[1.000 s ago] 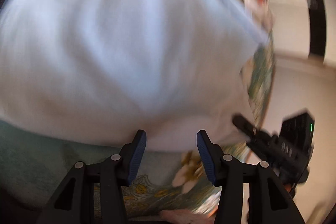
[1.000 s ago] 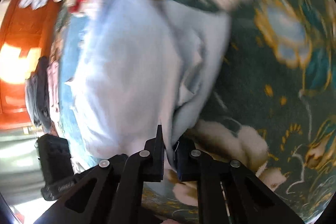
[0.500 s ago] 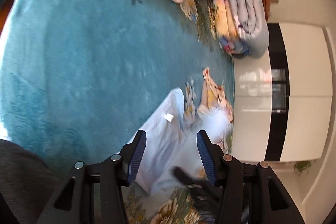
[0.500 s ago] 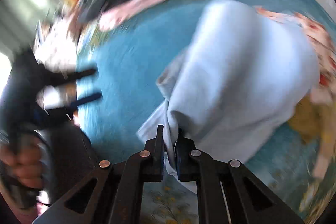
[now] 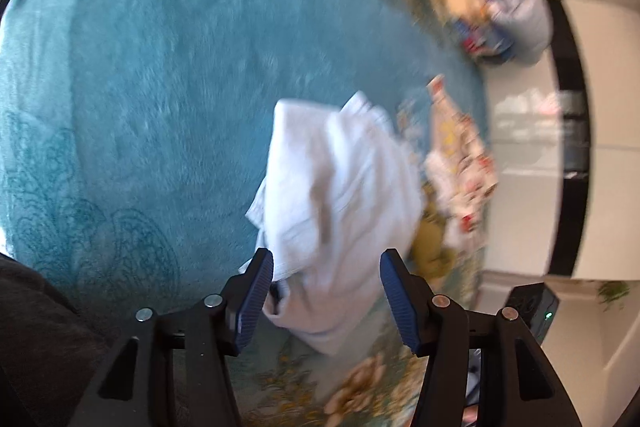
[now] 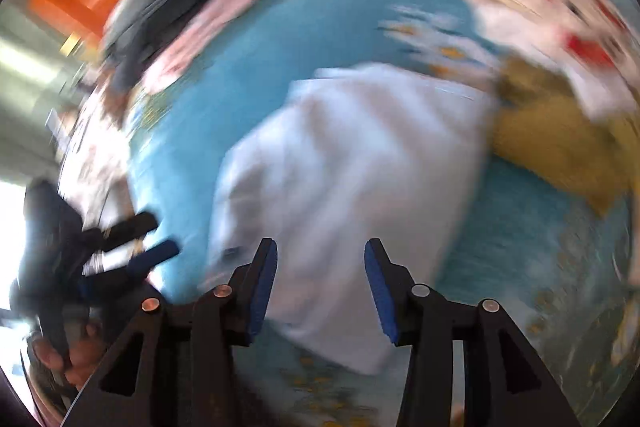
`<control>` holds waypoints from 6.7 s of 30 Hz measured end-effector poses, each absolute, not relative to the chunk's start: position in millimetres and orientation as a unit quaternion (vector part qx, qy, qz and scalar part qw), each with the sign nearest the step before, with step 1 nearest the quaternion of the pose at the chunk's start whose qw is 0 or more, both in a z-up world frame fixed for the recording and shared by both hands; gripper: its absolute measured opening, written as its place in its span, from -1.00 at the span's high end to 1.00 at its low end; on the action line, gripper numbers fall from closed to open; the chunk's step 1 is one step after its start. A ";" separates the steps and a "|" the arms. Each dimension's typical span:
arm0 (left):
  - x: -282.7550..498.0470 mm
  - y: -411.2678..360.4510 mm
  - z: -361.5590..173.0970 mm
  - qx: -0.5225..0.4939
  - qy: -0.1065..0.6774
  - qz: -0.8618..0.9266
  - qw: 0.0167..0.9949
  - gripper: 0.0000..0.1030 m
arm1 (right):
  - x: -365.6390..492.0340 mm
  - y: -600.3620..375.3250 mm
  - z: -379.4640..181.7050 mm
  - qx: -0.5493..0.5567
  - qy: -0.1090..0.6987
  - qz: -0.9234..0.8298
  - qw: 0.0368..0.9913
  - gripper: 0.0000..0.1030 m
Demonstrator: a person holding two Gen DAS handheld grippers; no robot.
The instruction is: Fold clothes
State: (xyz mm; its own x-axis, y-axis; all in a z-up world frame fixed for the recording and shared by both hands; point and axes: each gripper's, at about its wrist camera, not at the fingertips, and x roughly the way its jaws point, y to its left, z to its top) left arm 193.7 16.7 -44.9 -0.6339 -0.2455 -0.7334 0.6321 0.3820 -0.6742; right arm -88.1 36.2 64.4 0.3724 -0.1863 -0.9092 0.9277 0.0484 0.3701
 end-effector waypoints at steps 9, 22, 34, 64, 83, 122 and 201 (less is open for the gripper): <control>181.7 11.5 -78.6 0.213 0.734 -0.467 0.444 -0.16 | -134.3 32.0 9.5 0.640 0.271 -0.438 0.571 0.09; 218.0 31.8 -70.5 -0.012 0.763 -0.527 0.375 -0.22 | -144.1 70.7 -15.1 0.706 0.207 -0.333 0.589 0.09; 214.8 27.5 -59.5 -0.024 0.749 -0.549 0.370 -0.26 | -161.5 78.6 -16.5 0.743 0.144 -0.295 0.583 0.09; 107.9 -59.2 -67.8 0.178 0.698 -0.603 0.342 -0.43 | -291.7 51.0 36.9 0.643 0.269 -0.425 0.577 0.14; 37.1 -91.3 -94.6 0.222 0.700 -0.612 0.294 -0.02 | -297.7 112.5 -17.0 0.714 0.058 -0.436 0.545 -0.10; 209.5 -18.8 -95.1 0.069 0.739 -0.530 0.410 -0.24 | -162.1 7.4 -57.1 0.672 0.192 -0.375 0.609 0.09; 497.6 -164.4 165.0 -0.171 0.474 -0.702 0.503 0.74 | 166.1 -265.6 253.1 0.428 0.146 -0.280 0.847 0.84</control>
